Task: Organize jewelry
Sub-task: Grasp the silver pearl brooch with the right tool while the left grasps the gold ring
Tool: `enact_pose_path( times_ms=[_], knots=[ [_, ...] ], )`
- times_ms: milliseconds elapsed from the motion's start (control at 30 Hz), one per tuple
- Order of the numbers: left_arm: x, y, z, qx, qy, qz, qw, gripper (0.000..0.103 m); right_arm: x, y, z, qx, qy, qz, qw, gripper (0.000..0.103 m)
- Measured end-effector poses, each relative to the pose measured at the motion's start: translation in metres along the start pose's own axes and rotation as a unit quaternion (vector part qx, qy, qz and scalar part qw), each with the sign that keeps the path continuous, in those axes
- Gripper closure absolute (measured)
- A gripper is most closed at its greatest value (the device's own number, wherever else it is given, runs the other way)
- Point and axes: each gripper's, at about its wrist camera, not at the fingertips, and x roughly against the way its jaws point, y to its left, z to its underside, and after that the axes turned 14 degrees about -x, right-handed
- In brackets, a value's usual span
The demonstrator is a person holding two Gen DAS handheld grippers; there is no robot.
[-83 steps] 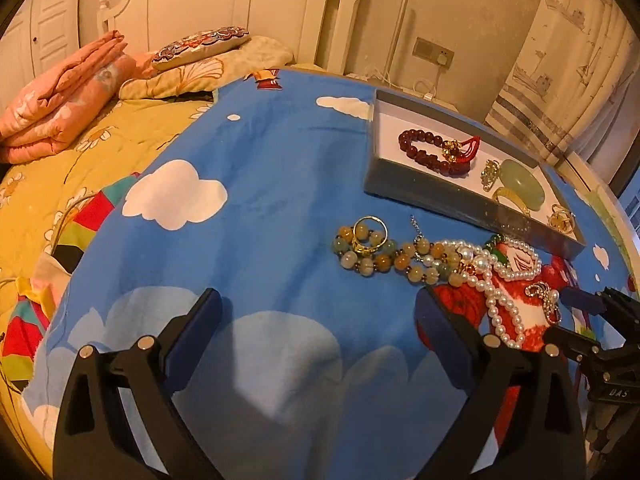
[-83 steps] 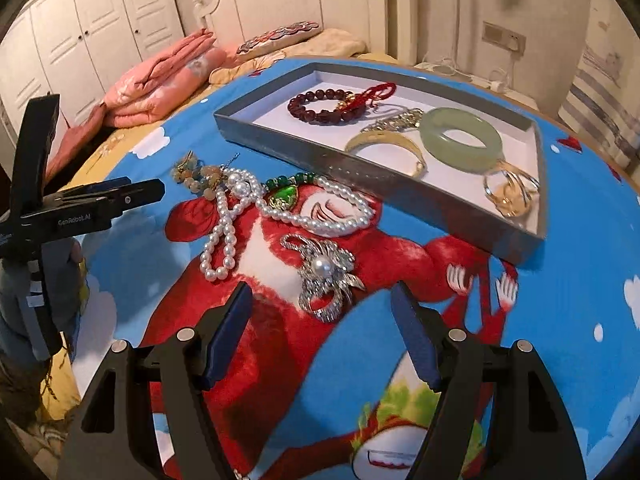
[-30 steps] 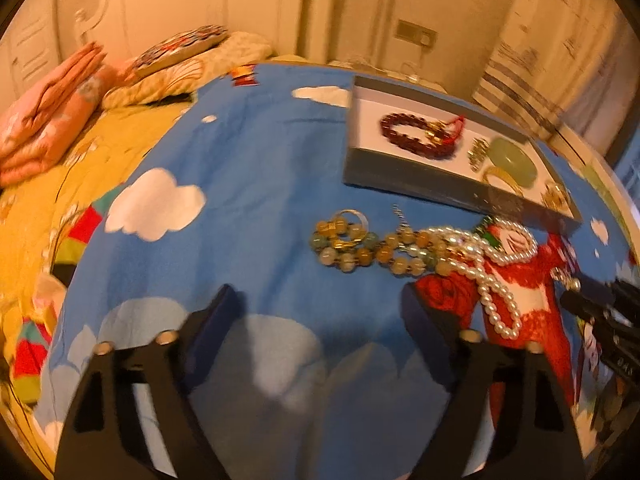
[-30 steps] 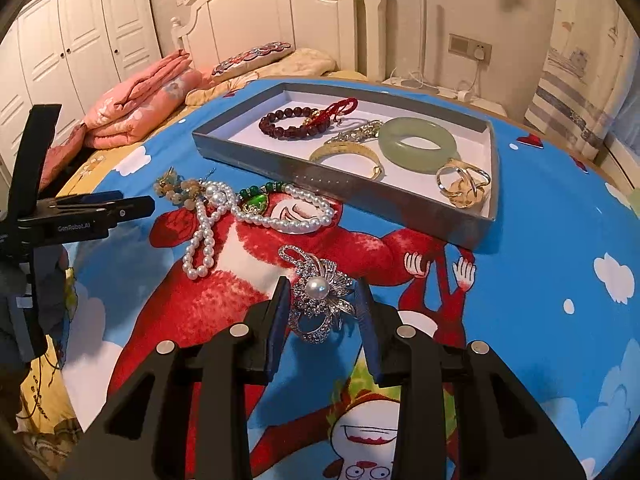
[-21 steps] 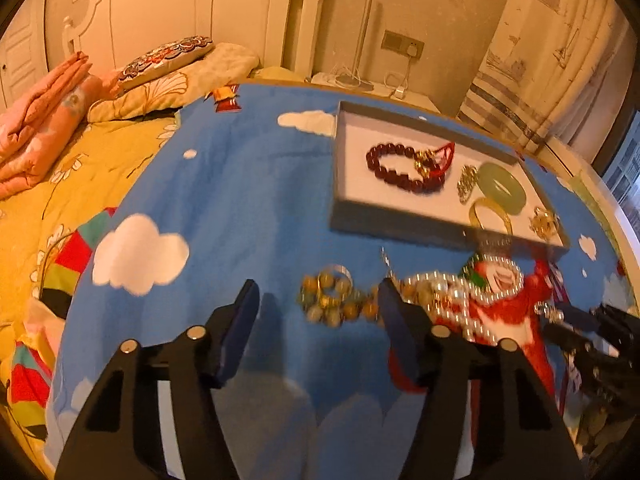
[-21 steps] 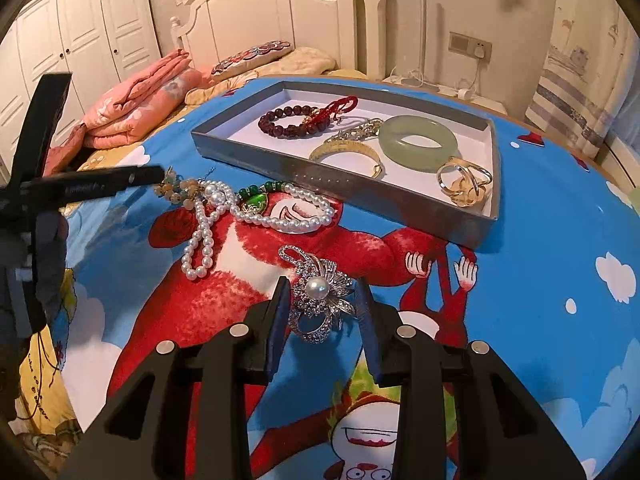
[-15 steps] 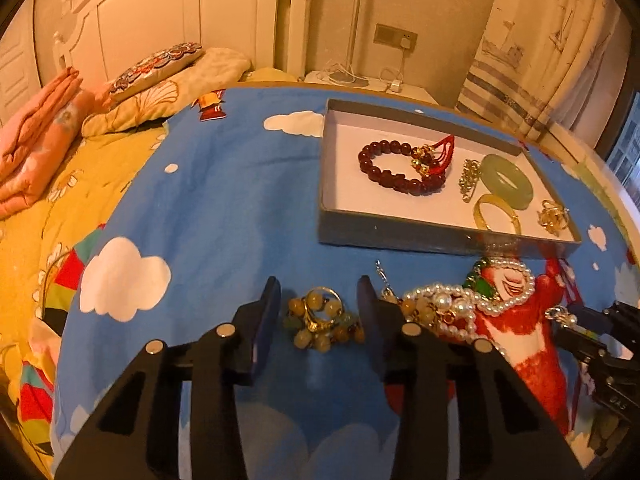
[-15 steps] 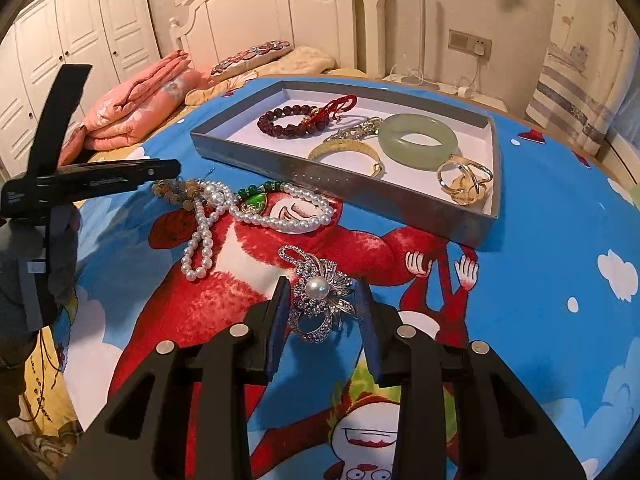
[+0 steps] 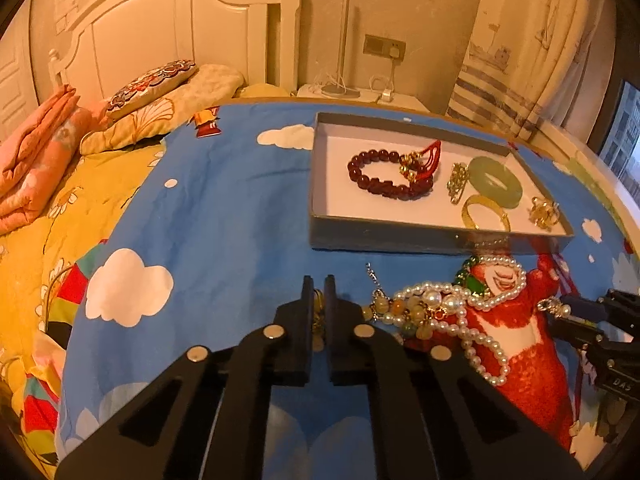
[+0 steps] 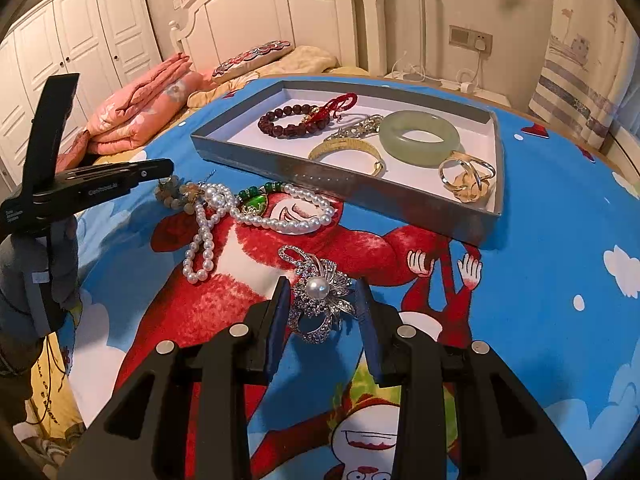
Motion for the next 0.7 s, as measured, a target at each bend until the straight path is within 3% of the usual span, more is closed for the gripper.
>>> enact_pose_path(
  times_ms=[400,700],
  knots=[
    [0.032,0.017,0.016,0.037,-0.021,0.011,0.9990,0.101,0.001,0.000,0.000,-0.001,-0.002,0.001,1.000,0.069],
    [0.049,0.002,0.014,0.020,-0.036,0.016,0.9990,0.101,0.008,0.002,0.001,-0.001,-0.015,0.002,1.000,0.070]
  ],
)
